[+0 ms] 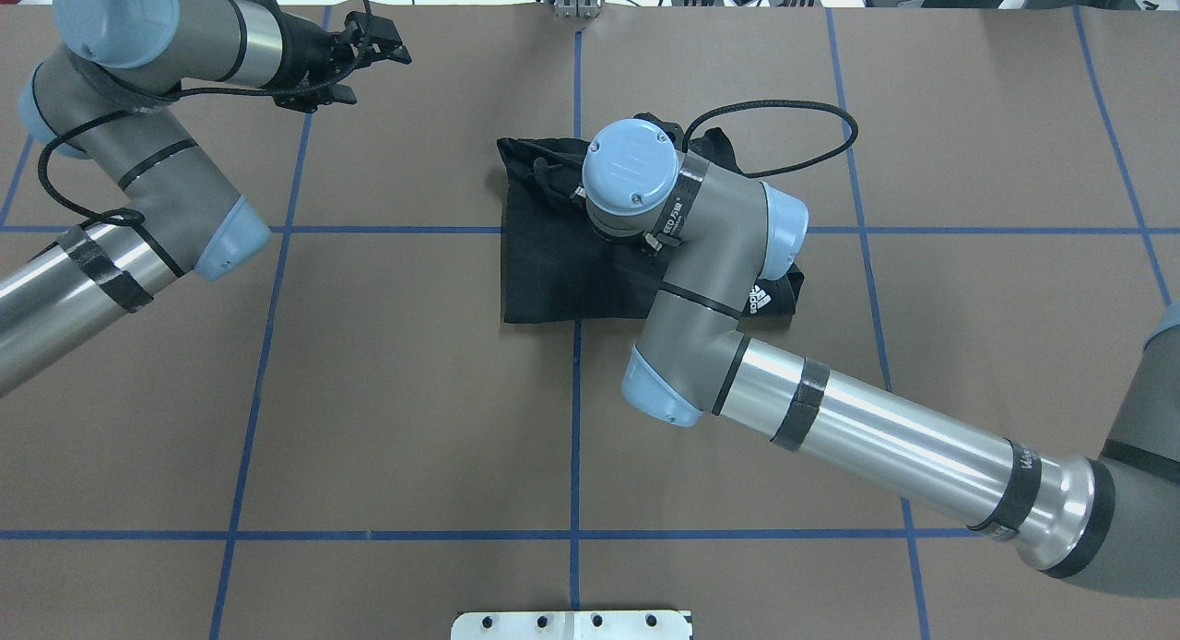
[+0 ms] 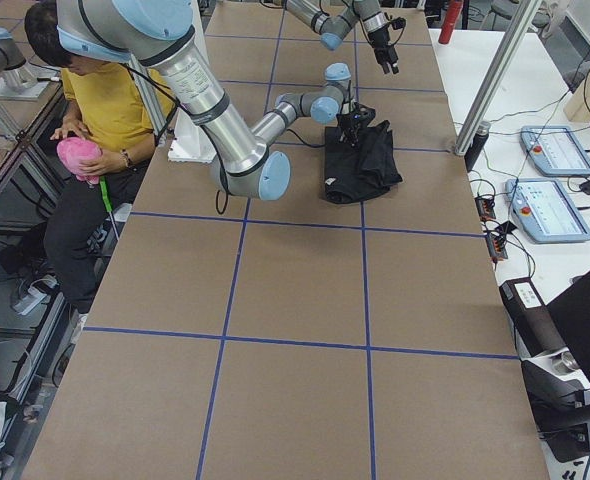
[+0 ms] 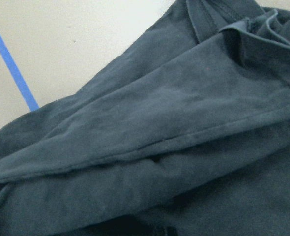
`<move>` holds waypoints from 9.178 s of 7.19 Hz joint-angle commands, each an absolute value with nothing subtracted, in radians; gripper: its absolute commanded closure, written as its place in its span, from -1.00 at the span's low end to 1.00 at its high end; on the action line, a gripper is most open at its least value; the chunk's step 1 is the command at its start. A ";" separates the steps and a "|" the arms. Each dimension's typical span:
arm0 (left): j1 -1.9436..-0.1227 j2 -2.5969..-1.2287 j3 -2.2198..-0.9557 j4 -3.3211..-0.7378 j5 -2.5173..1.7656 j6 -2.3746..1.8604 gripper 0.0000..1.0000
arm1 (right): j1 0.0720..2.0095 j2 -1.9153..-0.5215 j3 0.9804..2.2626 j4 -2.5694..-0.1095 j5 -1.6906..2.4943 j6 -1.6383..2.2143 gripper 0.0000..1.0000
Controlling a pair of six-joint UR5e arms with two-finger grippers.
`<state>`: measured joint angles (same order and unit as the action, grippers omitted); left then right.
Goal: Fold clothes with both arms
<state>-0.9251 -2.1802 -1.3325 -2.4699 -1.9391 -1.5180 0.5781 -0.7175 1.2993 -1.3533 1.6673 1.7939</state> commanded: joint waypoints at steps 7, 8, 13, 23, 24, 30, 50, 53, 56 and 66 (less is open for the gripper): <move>-0.927 -2.155 -1.437 -2.404 -1.936 -1.534 -0.98 | 0.793 -0.504 0.800 -1.118 1.827 1.639 1.00; -0.927 -2.149 -1.475 -2.360 -1.936 -1.534 -0.98 | 0.826 -0.493 0.740 -1.100 1.825 1.620 1.00; -0.928 -2.138 -1.488 -2.341 -1.937 -1.517 -0.98 | 0.748 -0.458 0.906 -1.219 1.845 1.643 1.00; -0.939 -2.105 -1.523 -2.339 -1.937 -1.488 -0.98 | 0.701 -0.339 0.689 -1.065 1.647 1.811 1.00; -0.939 -2.103 -1.532 -2.335 -1.937 -1.489 -0.98 | 0.701 -0.337 0.637 -0.966 1.588 1.894 1.00; -0.939 -2.094 -1.594 -2.273 -1.930 -1.491 -0.98 | 0.746 -0.691 1.246 -1.337 1.844 1.700 1.00; -1.203 -1.725 -1.692 -2.157 -2.168 -0.321 -0.98 | 1.239 -1.433 1.754 -1.477 2.275 0.666 -1.00; -1.394 -1.632 -1.664 -2.000 -2.306 0.017 -0.98 | 1.406 -1.668 1.810 -1.480 2.322 0.253 -1.00; -1.513 -1.579 -1.669 -1.804 -2.359 0.135 -0.98 | 1.497 -1.767 1.807 -1.492 2.388 0.055 -1.00; -1.583 -1.433 -1.803 -1.844 -2.385 0.097 -0.98 | 1.526 -1.755 1.861 -1.606 2.352 -0.025 -1.00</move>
